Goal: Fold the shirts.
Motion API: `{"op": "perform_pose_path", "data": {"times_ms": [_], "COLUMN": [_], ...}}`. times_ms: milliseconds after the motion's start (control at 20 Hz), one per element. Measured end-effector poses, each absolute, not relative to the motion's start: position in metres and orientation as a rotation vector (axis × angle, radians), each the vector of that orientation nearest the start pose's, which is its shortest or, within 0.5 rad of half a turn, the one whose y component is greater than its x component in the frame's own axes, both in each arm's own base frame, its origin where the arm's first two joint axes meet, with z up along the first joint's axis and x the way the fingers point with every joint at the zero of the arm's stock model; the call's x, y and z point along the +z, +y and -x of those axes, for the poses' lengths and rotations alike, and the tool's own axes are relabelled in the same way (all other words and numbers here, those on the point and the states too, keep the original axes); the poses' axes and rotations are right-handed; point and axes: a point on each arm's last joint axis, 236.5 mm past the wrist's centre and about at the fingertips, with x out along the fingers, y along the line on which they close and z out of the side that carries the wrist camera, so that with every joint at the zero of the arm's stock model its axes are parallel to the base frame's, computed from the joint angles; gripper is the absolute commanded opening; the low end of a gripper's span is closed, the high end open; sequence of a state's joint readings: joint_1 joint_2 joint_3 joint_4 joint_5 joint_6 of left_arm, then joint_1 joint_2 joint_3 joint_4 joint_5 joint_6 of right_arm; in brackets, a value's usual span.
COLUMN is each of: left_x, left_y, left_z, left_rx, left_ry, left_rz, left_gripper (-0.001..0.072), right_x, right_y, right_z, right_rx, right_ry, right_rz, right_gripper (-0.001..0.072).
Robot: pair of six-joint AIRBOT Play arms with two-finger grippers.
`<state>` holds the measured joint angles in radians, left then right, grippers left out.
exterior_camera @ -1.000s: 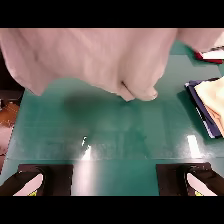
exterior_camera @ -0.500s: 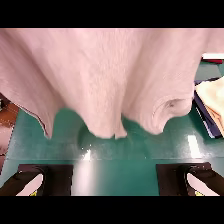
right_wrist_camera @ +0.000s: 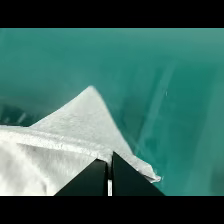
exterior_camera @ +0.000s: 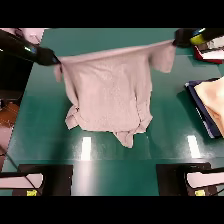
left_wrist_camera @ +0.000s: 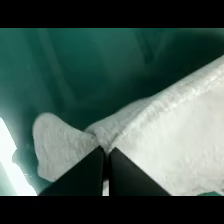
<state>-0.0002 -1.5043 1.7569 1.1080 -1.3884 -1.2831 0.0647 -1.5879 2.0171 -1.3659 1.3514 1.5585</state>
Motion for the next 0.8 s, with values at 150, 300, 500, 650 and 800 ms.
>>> {"op": "perform_pose_path", "data": {"times_ms": [150,300,500,650,800], "left_x": [0.087,0.075,0.089,0.088,0.064], "left_y": [-0.104,-0.097,-0.082,-0.061,-0.048], "left_z": [-0.483,-0.5,-0.5,-0.48,-0.45], "left_rx": [-0.485,-0.448,-0.431,-0.416,-0.411], "left_ry": [1.116,1.102,1.107,1.178,1.275], "left_rz": [0.133,0.145,0.159,0.196,0.282], "left_gripper": [0.0396,0.065,0.0487,0.0487,0.0488], "right_x": [0.138,0.124,0.135,0.145,0.15], "right_y": [0.081,0.077,0.071,0.072,0.072], "right_z": [-0.536,-0.555,-0.55,-0.522,-0.489], "right_rx": [0.213,0.191,0.189,0.227,0.265], "right_ry": [0.967,0.941,0.934,0.994,1.078], "right_rz": [-0.119,-0.127,-0.141,-0.094,-0.056], "right_gripper": [0.0129,0.0529,0.0426,0.0426,0.0426]}}
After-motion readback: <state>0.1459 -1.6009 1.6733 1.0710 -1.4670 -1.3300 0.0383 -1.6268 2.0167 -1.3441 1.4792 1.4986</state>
